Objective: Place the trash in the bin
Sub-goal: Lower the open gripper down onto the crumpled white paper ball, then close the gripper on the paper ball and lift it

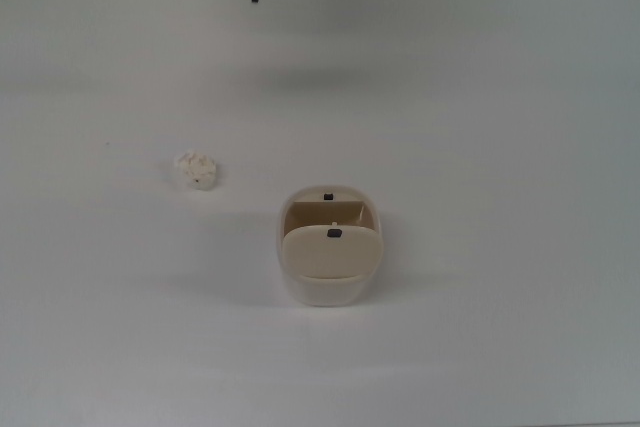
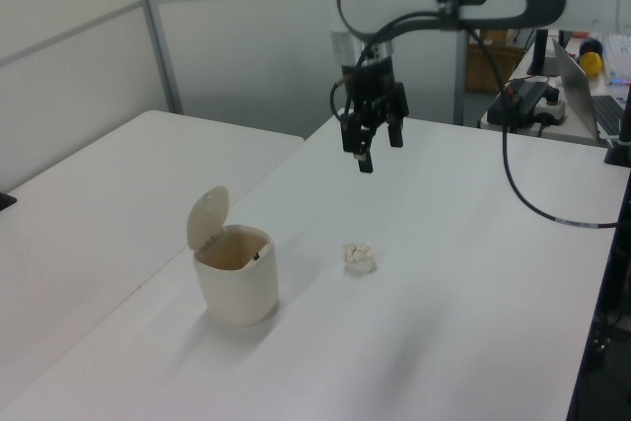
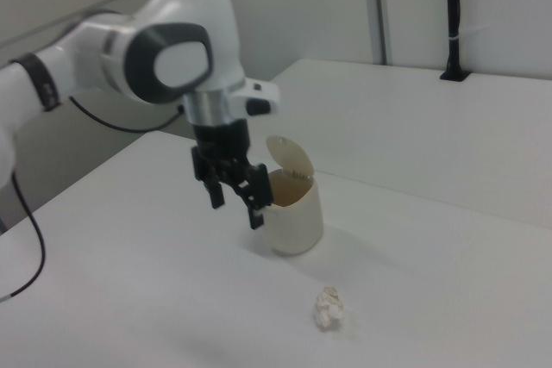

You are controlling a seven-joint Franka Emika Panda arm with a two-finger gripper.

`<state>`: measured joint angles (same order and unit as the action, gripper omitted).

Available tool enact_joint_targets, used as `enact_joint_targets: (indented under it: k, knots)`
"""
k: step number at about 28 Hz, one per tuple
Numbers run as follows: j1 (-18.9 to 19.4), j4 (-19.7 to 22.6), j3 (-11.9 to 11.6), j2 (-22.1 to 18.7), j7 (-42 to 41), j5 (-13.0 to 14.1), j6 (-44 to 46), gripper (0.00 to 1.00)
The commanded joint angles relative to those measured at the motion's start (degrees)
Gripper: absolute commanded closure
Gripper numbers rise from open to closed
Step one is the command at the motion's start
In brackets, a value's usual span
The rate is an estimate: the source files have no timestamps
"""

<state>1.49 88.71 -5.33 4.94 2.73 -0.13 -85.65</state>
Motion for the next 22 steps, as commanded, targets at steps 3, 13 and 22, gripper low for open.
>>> enact_joint_targets:
  k: [3,13,22]
  knots:
    - [-1.1,1.4,-0.4,5.3,0.1,-0.1,-5.6,0.0]
    - [-3.3,5.3,-0.4,13.1,0.3,-0.2,-15.7,0.0]
    - [-4.7,5.8,-0.4,19.2,0.8,-0.2,-22.4,0.0]
